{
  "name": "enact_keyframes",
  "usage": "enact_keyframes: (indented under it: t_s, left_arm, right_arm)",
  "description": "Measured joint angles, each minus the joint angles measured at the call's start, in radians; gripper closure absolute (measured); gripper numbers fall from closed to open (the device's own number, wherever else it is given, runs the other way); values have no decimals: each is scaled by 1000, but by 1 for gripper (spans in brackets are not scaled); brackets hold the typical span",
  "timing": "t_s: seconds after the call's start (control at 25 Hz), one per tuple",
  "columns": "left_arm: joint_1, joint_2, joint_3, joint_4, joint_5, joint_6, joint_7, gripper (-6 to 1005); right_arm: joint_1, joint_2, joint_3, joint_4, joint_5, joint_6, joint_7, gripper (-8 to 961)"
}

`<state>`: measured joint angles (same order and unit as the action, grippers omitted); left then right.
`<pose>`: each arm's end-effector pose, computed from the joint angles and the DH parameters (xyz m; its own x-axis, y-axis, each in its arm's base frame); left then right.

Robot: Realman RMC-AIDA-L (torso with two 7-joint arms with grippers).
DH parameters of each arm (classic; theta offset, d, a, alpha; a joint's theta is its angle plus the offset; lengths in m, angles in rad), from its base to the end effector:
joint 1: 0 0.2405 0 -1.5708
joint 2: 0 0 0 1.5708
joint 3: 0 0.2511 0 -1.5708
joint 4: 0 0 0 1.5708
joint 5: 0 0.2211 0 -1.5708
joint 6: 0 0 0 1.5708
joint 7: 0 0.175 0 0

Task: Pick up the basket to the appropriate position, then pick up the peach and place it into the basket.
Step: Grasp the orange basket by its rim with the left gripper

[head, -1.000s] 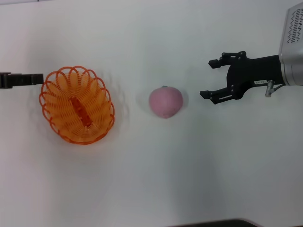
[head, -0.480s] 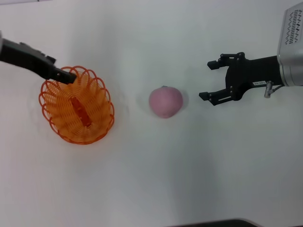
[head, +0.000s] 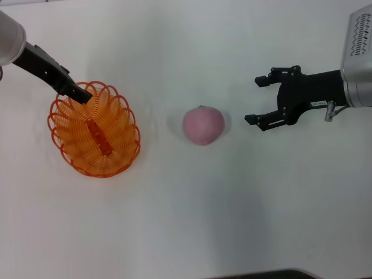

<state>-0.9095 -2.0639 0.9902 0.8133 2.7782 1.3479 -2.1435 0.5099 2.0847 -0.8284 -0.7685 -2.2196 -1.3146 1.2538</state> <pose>-0.2145 0.4376 -0.0242 0.8006 0.5418 -0.2560 0.4077 -0.8055 -0.4300 0.2951 0.3632 -0.0329 0.9721 -0.2035 -0.1170 -0.2323 -0.9056 -0.3548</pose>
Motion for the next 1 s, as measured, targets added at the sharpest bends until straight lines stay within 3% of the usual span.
enact_keyframes:
  t_s: [0.28,0.8,1.0]
  left_arm:
    - [-19,-12,6,-68,50,-48,0,209]
    - [-17,-31,10,-43,68,-46,-21,213]
    - [-13,-35,18,-36,77,-41,-30,386]
  right_arm:
    - [2,0,0,0,0,0,0,7]
    - [4,2,-24,5,-2,25,1,7]
    - [4,2,-24,7,-2,26,1,6]
